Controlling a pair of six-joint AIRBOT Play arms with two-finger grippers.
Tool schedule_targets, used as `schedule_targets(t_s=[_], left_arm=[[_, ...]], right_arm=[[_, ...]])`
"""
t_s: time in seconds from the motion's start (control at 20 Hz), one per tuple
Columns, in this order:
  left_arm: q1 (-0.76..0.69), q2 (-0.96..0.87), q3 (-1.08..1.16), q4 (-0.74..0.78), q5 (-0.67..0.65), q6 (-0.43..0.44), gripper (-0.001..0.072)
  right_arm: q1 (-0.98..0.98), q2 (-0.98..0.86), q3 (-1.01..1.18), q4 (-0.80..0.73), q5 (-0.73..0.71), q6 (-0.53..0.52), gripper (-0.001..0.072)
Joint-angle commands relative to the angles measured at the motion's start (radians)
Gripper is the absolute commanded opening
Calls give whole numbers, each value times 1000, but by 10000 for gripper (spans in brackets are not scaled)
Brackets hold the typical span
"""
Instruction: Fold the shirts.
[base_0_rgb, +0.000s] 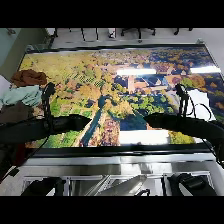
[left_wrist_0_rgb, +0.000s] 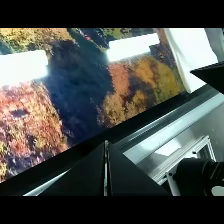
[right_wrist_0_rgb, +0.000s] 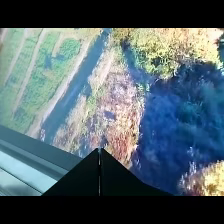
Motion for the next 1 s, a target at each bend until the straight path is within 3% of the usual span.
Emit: schedule_targets(t_s=[0.0, 0.2, 0.35, 0.4, 0.45, 0.5, 0.55, 0.75, 0.95], left_arm=[[21, -35, 11, 16, 17, 5, 21], [135, -37, 17, 242, -12, 3, 21], [261, -108, 116, 490, -129, 32, 22], [298, -170, 182, 565, -175, 77, 85], [324, -245, 249, 611, -220, 130, 425], [348, -338, 324, 652, -272, 167, 680], [371, -444, 408, 698, -315, 193, 710], [443, -954, 837, 928, -387, 213, 710], [485, -1367, 1241, 964, -369, 212, 710]], right_arm=[[1, 0, 0, 0, -1, 1, 18], [1, -1, 0, 1, -1, 1, 18], [1, -1, 0, 1, -1, 1, 18], [1, 0, 0, 0, -1, 1, 18], [1, 0, 0, 1, -1, 1, 18], [1, -1, 0, 0, -1, 1, 18], [1, -1, 0, 0, -1, 1, 18], [1, 0, 0, 1, -1, 1, 18], [1, 0, 0, 0, -1, 1, 18]])
